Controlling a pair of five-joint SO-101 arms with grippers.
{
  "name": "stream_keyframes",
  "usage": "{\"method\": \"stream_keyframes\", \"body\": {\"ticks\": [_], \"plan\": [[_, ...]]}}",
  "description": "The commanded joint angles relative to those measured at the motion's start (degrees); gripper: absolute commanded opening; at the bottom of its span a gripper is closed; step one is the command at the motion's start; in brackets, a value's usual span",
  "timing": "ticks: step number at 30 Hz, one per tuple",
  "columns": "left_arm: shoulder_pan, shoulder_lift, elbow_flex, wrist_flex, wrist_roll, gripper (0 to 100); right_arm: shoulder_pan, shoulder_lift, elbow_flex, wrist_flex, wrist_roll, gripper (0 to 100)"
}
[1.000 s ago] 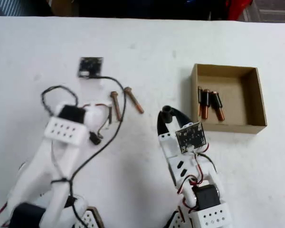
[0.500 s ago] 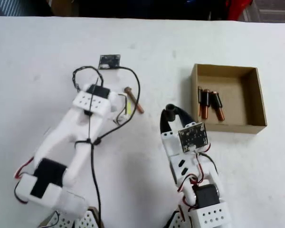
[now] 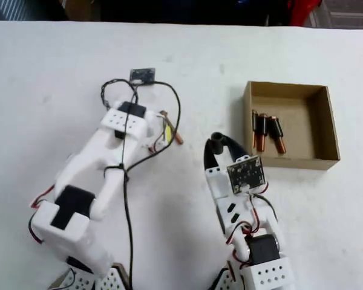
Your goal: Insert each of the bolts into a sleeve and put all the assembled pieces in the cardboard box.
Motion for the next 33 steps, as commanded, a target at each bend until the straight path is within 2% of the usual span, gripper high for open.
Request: {"method": "stream_keyframes", "body": {"ticks": [1, 17, 26, 29, 33], "plan": [[0.3, -0.5, -2.5, -1.2, 0.4, 20, 0.2, -0.6, 0.2, -1.4, -0.5, 1.7], [0.0, -0.2, -7.9, -1.3, 0.4, 20, 0.3, -0.6, 1.2, -0.8, -0.6, 1.7], [-3.4, 0.0, -12.0, -0.6, 0.9, 19, 0.4, -0.6, 1.2, -0.7, -0.6, 1.7], [-3.4, 4.0, -16.8, 2.8, 2.8, 19, 0.5, -0.6, 1.2, -0.7, -0.6, 1.7], [-3.2, 13.4, -29.7, 11.3, 3.6, 19, 0.6, -0.6, 1.2, -0.7, -0.6, 1.7]]}}
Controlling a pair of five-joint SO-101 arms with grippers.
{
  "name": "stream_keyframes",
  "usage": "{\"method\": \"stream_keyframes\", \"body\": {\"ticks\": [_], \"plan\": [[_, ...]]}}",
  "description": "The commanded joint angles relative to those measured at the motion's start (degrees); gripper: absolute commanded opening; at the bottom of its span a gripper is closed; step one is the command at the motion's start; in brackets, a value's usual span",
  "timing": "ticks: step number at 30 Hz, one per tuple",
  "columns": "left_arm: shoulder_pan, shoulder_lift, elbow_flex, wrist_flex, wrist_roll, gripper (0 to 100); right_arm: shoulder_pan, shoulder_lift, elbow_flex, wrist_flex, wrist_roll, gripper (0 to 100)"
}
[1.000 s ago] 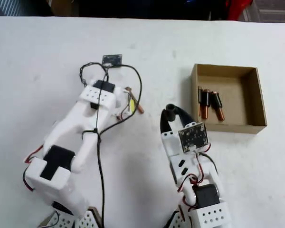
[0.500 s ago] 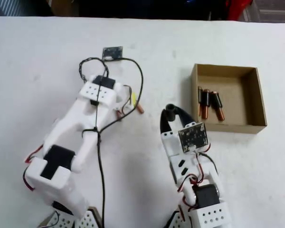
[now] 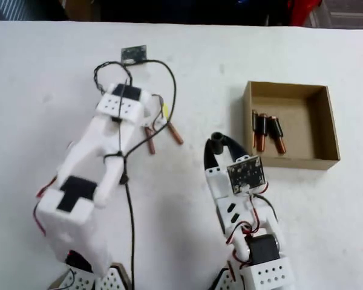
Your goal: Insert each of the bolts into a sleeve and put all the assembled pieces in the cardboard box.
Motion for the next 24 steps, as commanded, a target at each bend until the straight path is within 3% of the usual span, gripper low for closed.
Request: {"method": "stream_keyframes", "body": {"ticks": [1, 12, 24], "plan": [[-0.2, 5.8, -13.6, 7.3, 1.0, 19, 0.7, -0.6, 0.4, -0.7, -0.6, 1.7], [-3.5, 22.2, -35.9, 18.9, 4.7, 19, 0.7, -0.6, 0.4, 0.0, -0.6, 1.7], [-3.6, 28.3, -39.2, 20.0, 7.1, 19, 0.7, -0.6, 0.4, 0.0, -0.6, 1.7]]}}
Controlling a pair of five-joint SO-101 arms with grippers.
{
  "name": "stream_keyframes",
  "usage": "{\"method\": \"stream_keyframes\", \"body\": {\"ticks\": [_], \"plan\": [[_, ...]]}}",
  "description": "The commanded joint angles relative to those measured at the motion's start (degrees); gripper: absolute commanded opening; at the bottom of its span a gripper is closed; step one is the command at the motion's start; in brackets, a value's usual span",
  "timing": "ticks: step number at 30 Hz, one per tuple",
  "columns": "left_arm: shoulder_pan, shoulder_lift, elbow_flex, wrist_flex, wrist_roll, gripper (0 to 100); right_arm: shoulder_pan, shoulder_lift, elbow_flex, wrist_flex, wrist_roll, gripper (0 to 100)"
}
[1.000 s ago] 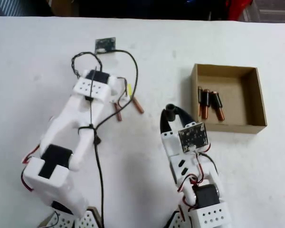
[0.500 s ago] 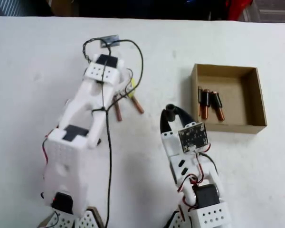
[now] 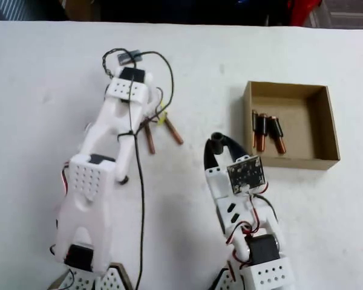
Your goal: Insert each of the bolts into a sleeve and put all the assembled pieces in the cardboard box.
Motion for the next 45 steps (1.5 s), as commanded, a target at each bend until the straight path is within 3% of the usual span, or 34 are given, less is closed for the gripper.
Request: {"method": "stream_keyframes", "body": {"ticks": [1, 13, 19, 45], "plan": [[-0.7, -0.6, -3.0, 0.2, 0.7, 19, 0.7, -0.6, 0.4, 0.0, -0.6, 1.7], [-2.8, -0.4, -2.5, 0.1, 4.6, 19, 0.7, -0.6, 0.4, 0.0, -0.5, 1.7], [-1.2, -0.4, -2.5, 0.0, 3.2, 2, 0.7, -0.6, 0.4, 0.0, -0.4, 1.7], [-0.6, 6.1, -2.9, 0.1, 3.2, 5, 0.7, -0.6, 0.3, -0.2, -0.2, 1.7]]}}
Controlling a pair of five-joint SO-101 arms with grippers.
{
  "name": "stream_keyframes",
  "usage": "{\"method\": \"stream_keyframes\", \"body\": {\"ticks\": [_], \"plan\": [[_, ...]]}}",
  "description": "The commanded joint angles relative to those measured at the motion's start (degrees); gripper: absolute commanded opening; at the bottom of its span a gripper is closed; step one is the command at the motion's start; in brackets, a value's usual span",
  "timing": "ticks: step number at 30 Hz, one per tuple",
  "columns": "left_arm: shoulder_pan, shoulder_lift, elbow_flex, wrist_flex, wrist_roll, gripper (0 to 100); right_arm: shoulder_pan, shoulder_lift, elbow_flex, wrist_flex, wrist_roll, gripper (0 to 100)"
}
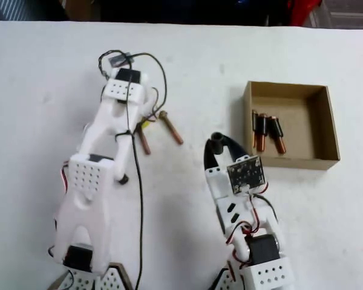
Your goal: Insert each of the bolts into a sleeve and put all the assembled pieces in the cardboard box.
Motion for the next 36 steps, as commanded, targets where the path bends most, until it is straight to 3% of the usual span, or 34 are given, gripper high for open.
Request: {"method": "stream_keyframes", "body": {"ticks": [1, 6, 15, 23, 31, 36], "plan": [[0.9, 1.7, -0.1, 0.0, -0.6, 6, 0.7, -0.6, 0.3, -0.2, -0.2, 1.7], [0.9, 1.8, 0.2, 0.1, -0.6, 15, 0.7, -0.6, 0.2, -0.2, -0.2, 1.7], [0.9, 1.8, -0.1, 0.1, -0.6, 2, 0.7, -0.6, 0.2, -0.1, -0.2, 1.7], [1.1, 1.1, -0.4, 2.5, -0.9, 2, 0.7, -0.6, 0.3, -0.1, -0.2, 1.7], [2.9, -1.5, -12.0, 15.8, -11.0, 2, 0.2, -0.6, 0.4, -0.1, -0.5, 1.7], [2.8, -5.1, -14.2, 17.1, -15.4, 2, -1.5, -0.6, 0.6, 0.0, -0.6, 1.7]]}}
